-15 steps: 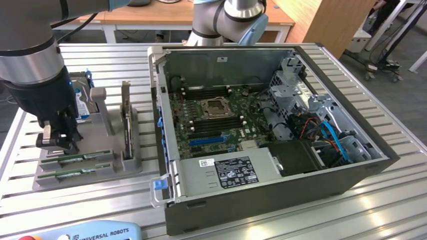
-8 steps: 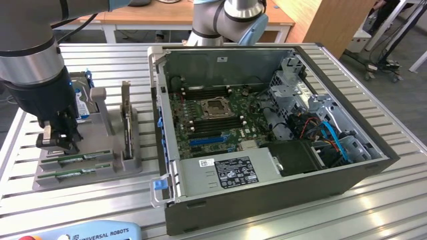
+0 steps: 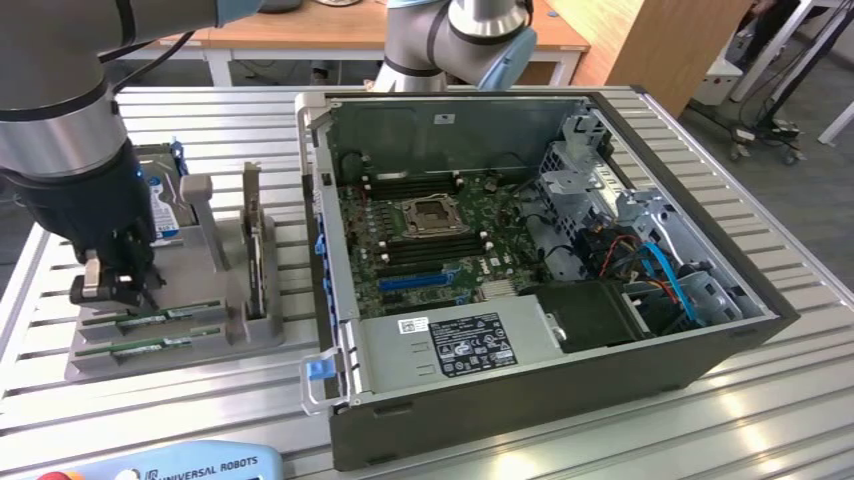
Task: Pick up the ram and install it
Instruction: 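Pick up the ram and move it above insertion slot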
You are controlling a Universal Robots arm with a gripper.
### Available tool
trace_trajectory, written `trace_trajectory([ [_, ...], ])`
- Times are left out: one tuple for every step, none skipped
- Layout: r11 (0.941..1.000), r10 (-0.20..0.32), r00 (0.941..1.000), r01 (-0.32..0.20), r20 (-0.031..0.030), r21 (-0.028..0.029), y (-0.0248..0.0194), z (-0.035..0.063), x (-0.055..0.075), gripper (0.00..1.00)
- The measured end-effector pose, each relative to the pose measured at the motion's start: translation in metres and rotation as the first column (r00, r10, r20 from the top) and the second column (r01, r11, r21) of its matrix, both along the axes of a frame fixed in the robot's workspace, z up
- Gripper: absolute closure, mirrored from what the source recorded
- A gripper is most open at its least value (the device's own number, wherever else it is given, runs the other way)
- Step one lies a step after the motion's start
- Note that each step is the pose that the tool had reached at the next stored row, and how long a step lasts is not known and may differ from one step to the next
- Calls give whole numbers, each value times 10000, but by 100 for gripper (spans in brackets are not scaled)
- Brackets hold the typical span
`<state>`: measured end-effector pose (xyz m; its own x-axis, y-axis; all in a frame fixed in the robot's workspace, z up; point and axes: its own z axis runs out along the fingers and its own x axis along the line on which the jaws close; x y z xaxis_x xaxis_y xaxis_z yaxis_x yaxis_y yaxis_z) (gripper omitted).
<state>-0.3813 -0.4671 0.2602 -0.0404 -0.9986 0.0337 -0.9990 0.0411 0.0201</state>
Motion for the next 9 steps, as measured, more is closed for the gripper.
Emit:
trace_trajectory([
  [10000,0,10000,0,-1,-1,-15,0,0,65],
  [10000,0,10000,0,-1,0,-31,1,0,65],
  [10000,0,10000,0,-1,-1,-44,0,0,65],
  [10000,1,10000,-1,0,0,-55,0,0,65],
  [10000,1,10000,-1,0,0,-66,0,0,65],
  [10000,1,10000,-1,0,0,-76,0,0,65],
  [10000,1,10000,-1,-1,0,-85,1,0,65],
  [10000,1,10000,-1,-1,-1,-93,1,0,65],
  [10000,1,10000,-1,-1,-1,-95,1,0,65],
])
